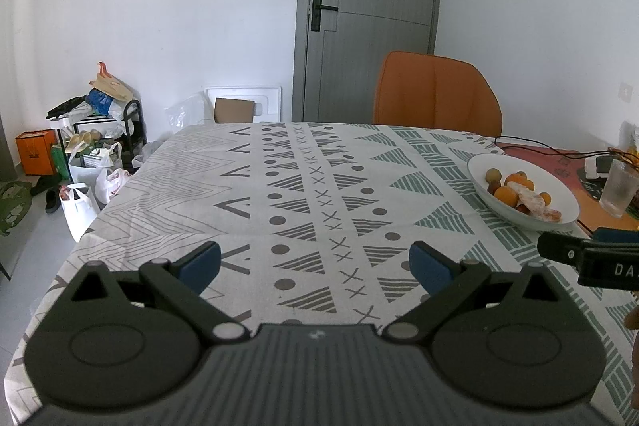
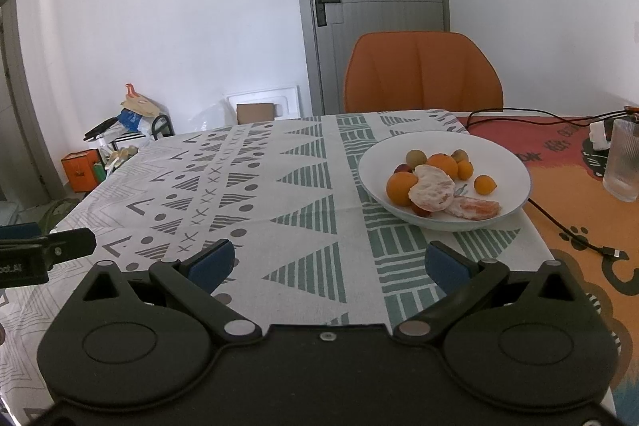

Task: Organize fruits

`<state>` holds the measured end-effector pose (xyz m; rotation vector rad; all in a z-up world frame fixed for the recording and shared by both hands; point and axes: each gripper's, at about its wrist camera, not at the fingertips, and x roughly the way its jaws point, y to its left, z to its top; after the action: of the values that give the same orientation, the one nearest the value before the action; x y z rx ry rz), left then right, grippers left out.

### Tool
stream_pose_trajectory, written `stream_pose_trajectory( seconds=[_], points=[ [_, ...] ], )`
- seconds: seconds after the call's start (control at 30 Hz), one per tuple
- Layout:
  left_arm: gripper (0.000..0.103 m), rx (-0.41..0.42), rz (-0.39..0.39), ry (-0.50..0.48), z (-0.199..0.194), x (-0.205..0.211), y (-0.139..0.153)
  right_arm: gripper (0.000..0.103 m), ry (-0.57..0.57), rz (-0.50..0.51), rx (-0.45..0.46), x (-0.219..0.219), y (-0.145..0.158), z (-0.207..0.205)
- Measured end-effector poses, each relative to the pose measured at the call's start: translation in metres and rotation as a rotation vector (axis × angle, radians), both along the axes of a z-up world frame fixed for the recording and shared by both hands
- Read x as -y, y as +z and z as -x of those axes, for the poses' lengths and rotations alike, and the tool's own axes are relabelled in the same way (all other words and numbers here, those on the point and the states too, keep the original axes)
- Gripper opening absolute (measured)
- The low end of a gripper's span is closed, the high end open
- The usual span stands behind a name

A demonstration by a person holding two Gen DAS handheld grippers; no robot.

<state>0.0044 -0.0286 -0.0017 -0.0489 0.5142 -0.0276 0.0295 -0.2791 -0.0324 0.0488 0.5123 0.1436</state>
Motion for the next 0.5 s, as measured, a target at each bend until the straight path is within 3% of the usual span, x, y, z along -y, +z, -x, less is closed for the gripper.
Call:
stream_pose_trajectory(
  seconds=[0.5],
  points=[
    [0.100, -0.005, -0.002, -0.008, 0.0002, 0.0018, -0.0031, 0.103, -0.005, -0.001, -0.001, 0.0003, -0.0009, -0.0010]
  ],
)
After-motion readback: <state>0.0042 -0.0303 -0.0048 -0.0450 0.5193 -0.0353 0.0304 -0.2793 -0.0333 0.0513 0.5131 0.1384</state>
